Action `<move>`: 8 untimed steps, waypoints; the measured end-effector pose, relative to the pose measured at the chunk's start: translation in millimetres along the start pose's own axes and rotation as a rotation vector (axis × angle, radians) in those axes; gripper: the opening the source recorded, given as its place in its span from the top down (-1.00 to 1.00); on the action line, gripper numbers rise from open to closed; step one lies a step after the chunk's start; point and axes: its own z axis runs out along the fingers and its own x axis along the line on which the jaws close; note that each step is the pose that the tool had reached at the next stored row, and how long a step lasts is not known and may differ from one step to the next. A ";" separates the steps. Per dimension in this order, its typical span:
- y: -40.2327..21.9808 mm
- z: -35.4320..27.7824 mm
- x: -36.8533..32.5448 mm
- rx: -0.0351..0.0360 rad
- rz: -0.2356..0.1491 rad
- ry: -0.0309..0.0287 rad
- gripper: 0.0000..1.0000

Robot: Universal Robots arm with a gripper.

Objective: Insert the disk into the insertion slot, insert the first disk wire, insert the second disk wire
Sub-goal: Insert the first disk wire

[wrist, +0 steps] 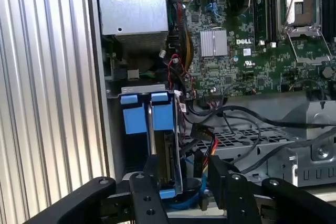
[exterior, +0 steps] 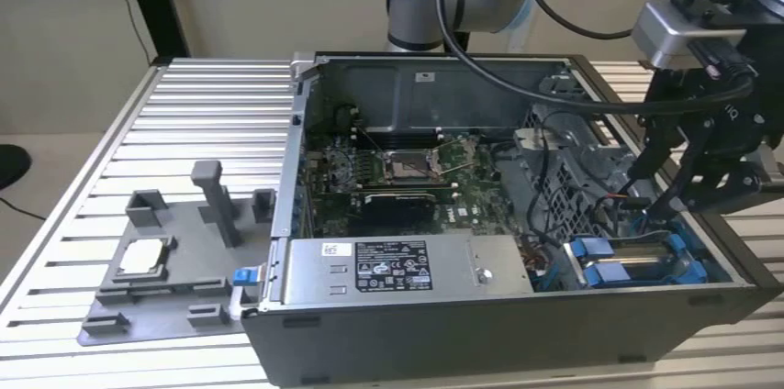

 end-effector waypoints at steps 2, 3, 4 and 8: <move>-0.3 2.1 -2.0 -0.0002 0.000 -0.0032 -1.00; -1.1 3.4 -2.3 -0.0003 0.001 -0.0047 -1.00; -2.0 4.6 -2.5 -0.0002 0.002 -0.0053 -1.00; -4.8 9.9 -3.3 0.0011 0.004 -0.0055 -1.00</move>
